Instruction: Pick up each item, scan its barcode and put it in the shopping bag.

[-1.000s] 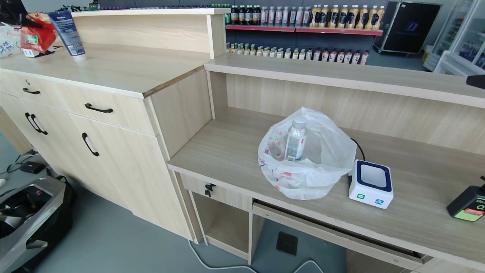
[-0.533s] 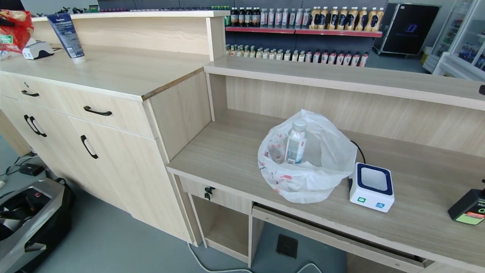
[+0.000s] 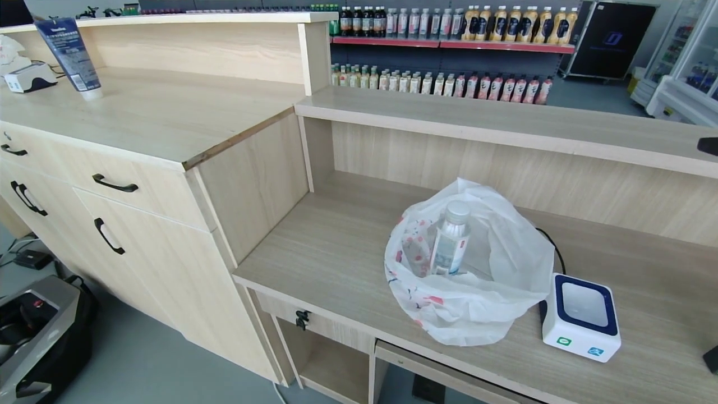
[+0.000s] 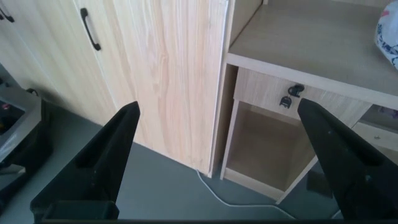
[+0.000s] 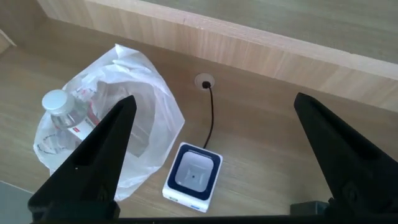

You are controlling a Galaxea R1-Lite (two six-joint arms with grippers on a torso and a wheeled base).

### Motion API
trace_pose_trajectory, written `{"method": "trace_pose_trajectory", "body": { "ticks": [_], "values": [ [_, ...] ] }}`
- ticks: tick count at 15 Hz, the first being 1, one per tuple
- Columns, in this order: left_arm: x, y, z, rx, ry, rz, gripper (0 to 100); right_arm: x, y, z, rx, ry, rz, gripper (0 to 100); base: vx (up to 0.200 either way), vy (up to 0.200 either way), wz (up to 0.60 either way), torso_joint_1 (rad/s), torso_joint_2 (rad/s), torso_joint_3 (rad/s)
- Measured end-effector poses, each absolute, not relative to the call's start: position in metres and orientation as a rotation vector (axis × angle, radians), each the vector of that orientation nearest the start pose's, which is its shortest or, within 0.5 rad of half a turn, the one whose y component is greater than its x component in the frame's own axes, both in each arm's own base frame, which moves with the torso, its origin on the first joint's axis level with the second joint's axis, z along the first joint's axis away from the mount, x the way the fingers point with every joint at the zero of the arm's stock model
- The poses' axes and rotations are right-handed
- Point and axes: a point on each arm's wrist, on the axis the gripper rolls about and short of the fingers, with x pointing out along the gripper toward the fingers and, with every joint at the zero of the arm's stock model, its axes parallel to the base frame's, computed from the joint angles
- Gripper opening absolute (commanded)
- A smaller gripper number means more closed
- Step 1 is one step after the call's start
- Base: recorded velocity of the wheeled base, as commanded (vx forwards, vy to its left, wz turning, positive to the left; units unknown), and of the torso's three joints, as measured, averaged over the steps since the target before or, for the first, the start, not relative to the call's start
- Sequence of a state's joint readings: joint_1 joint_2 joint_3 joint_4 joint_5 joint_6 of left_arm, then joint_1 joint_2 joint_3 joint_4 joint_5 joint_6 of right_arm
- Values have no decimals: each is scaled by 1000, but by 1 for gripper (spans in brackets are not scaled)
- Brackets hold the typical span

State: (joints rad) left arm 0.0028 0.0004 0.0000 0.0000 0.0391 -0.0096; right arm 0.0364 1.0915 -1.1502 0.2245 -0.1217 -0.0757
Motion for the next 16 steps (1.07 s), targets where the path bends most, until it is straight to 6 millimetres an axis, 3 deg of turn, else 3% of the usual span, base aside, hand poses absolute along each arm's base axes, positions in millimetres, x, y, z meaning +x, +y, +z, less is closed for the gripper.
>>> {"method": "trace_pose_trajectory", "body": {
  "ticks": [6, 10, 16],
  "values": [
    [-23, 1, 76, -36, -1, 43, 100, 130, 2, 329, -103, 183, -80, 100, -200, 0, 0, -3, 3, 3],
    [-23, 1, 76, -30, -1, 42, 100, 130, 1, 329, -130, 183, -106, 100, -200, 0, -600, 5, 7, 4],
    [-23, 1, 76, -27, -1, 42, 100, 154, -9, 341, -162, 65, -192, 100, 0, 0, -500, 24, -49, -30]
  ]
}}
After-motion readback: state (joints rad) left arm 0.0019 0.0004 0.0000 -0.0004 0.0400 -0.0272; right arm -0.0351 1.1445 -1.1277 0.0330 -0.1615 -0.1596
